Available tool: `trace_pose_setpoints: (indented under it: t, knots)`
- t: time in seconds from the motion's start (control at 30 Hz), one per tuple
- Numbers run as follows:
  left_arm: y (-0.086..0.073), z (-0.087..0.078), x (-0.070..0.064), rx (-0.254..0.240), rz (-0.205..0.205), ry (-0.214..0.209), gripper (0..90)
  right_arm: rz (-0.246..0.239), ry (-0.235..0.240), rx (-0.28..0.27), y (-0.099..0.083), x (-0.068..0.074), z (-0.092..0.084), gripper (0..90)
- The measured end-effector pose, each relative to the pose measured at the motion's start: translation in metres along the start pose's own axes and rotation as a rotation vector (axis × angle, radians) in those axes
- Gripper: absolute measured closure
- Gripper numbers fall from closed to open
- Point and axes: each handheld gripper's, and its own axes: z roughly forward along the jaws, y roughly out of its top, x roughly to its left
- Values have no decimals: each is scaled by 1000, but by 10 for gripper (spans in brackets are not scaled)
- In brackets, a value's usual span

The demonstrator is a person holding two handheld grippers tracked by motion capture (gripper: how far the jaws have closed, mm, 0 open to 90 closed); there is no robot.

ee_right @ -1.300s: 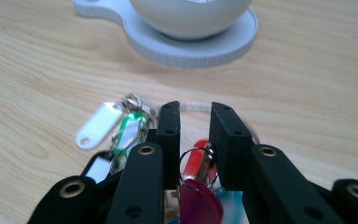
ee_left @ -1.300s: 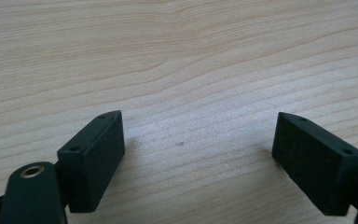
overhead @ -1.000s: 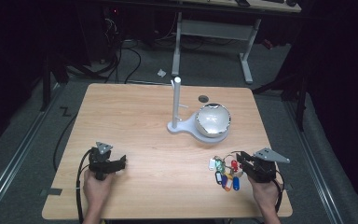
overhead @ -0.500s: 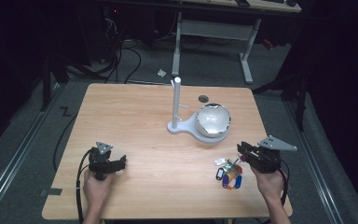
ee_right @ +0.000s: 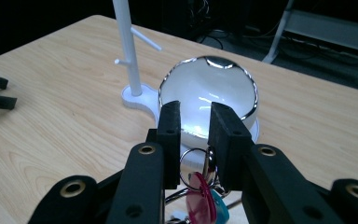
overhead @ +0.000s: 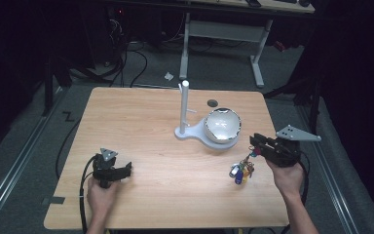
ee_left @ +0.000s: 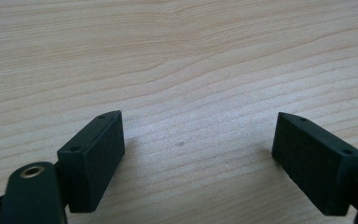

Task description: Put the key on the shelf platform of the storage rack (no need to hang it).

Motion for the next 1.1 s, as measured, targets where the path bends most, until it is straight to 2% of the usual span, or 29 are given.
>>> trace_pose_setpoints:
  t: [0.3, 0.33, 0.37, 0.47, 0.73, 1.1]
  knots:
    - [0, 0, 0, 0, 0, -1, 173, -39, 2, -25, 27, 0, -5, 755]
    - [0, 0, 0, 0, 0, 0, 173, -44, 6, -29, 30, 0, -5, 872]
    - [0, 0, 0, 0, 0, -1, 173, -62, -7, -38, 32, 1, -6, 879]
    - [0, 0, 0, 0, 0, -1, 173, -51, 8, -42, 40, -1, -6, 879]
    - [0, 0, 0, 0, 0, -1, 173, -88, 16, -37, 59, 2, -3, 880]
    - [0, 0, 0, 0, 0, -1, 173, -113, 16, -55, 94, -4, -3, 880]
